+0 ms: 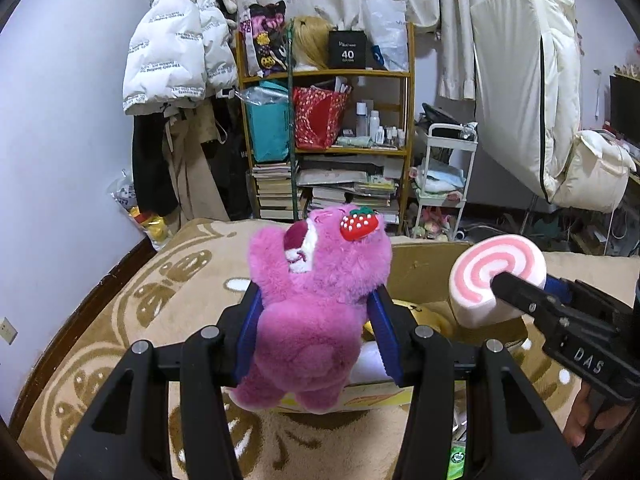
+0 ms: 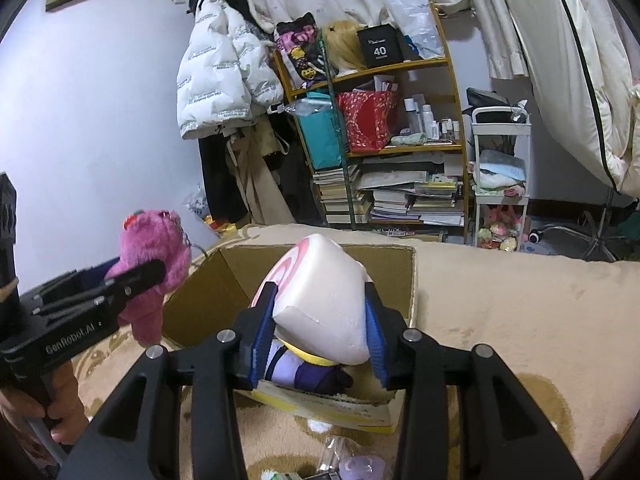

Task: Organize soft objects
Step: 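Carry the bear and swirl cushion over the box and release both inside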

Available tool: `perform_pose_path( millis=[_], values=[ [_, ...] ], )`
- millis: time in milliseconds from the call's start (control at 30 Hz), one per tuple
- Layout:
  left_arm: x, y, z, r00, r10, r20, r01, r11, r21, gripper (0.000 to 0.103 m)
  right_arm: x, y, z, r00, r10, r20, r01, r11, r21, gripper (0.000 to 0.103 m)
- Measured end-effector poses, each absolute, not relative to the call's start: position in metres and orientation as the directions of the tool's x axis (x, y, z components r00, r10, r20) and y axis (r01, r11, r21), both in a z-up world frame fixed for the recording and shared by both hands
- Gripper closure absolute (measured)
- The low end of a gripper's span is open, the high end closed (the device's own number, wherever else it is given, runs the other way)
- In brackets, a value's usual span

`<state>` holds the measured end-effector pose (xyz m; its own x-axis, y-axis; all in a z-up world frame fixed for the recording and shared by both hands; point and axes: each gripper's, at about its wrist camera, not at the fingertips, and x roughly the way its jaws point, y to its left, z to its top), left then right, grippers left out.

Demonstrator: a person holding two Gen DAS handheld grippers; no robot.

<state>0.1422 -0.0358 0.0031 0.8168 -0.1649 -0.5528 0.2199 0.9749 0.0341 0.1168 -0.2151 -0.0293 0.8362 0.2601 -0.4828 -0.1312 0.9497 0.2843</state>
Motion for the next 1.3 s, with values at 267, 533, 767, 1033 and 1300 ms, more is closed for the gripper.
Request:
perform_pose_path(
  millis=[267,533,767,1033,1300],
  values=[
    [0.155,-0.038,-0.014,0.786,-0.157,-0.598,0.225,0.974,0.040,0.052,0.130,-0.222,-0.040,0.824,0.268,-0.499,-0.115,0.942,0.315,0.057],
    [0.165,-0.036,-0.030,0.768,-0.109,-0.632,0.186,0.981,0.058,0.047,0.139,-0.216,-0.050,0.790,0.293,-0.538,-0.129,0.938,0.322,0.051],
    [0.162,-0.033,-0.034,0.759,-0.080,-0.646,0.164,0.984,0.070,0.029,0.136,-0.218,-0.048,0.806,0.283,-0.521,-0.125,0.940,0.318,0.036],
    [0.142,-0.034,-0.023,0.764,-0.075,-0.641,0.184,0.977,0.105,0.007,0.122,-0.224,-0.033,0.825,0.251,-0.506,-0.093,0.944,0.317,0.010],
    [0.107,-0.037,-0.013,0.774,-0.051,-0.631,0.198,0.966,0.165,0.001,0.101,-0.227,-0.022,0.826,0.252,-0.504,-0.096,0.944,0.315,0.000]
  ],
)
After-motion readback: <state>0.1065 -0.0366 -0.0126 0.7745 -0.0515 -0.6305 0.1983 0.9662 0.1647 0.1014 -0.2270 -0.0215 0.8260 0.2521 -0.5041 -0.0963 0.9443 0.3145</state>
